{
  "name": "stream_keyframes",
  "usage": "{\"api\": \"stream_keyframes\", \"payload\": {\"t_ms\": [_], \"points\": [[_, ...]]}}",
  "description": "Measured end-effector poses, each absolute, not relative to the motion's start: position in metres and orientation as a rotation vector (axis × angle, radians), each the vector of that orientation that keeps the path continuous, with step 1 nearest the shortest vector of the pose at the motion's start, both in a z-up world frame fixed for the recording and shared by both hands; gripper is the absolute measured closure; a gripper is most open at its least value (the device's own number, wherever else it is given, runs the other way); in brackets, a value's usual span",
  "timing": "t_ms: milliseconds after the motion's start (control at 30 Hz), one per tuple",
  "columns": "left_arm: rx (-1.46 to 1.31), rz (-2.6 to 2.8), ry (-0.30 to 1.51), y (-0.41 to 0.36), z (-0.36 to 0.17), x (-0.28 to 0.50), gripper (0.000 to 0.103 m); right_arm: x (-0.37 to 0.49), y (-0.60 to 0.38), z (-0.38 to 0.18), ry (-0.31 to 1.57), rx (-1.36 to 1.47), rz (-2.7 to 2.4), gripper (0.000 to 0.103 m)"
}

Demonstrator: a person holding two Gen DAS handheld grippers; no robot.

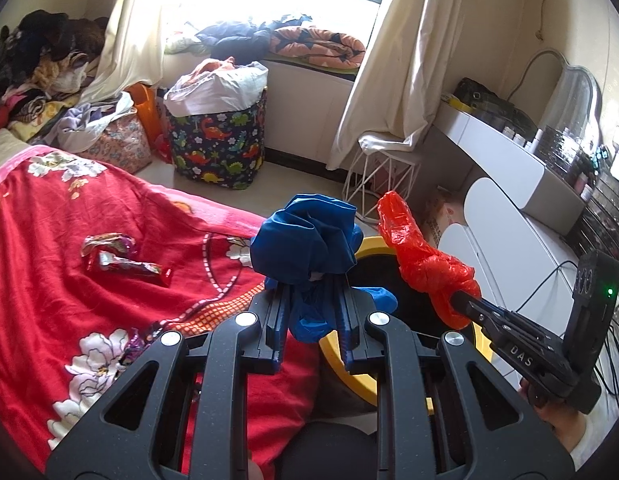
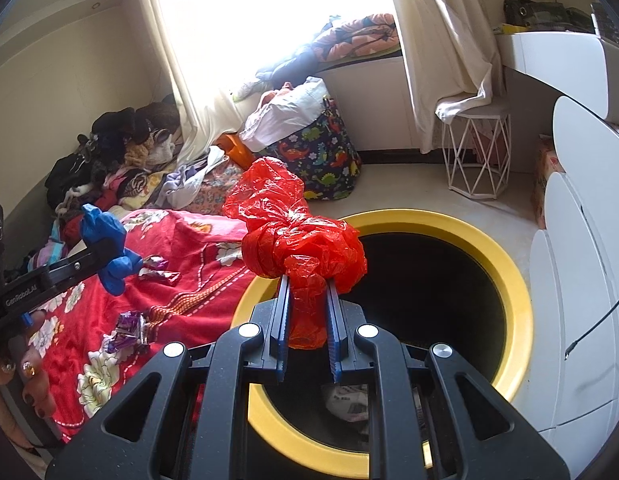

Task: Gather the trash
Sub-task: 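Carry the blue item with the left tool while the right tool carries the red bag to the bin, then open both tools over the yellow bin to drop the blue item and red bag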

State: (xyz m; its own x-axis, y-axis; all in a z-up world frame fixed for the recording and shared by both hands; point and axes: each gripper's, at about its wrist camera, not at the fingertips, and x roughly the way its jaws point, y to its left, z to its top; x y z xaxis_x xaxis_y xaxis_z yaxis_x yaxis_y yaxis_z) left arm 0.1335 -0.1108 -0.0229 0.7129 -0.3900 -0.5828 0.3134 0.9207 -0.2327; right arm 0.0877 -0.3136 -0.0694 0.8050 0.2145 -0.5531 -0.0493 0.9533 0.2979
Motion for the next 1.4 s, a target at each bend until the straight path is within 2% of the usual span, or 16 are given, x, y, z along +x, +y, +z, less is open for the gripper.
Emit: {"api": "stream_keyframes", "payload": {"t_ms": [800,1400], "points": [[-0.061,-0.474,0.695,-0.153,-0.033,0.13,0.089,0.086,-0.353,-0.085,0.647,0.337,0.041,0.088],[-0.019,-0.529,0.777,-0.196,-0.063,0.141,0.089,0.084,-0.371,-0.095,0.683,0.368,-0.008,0.088]]}}
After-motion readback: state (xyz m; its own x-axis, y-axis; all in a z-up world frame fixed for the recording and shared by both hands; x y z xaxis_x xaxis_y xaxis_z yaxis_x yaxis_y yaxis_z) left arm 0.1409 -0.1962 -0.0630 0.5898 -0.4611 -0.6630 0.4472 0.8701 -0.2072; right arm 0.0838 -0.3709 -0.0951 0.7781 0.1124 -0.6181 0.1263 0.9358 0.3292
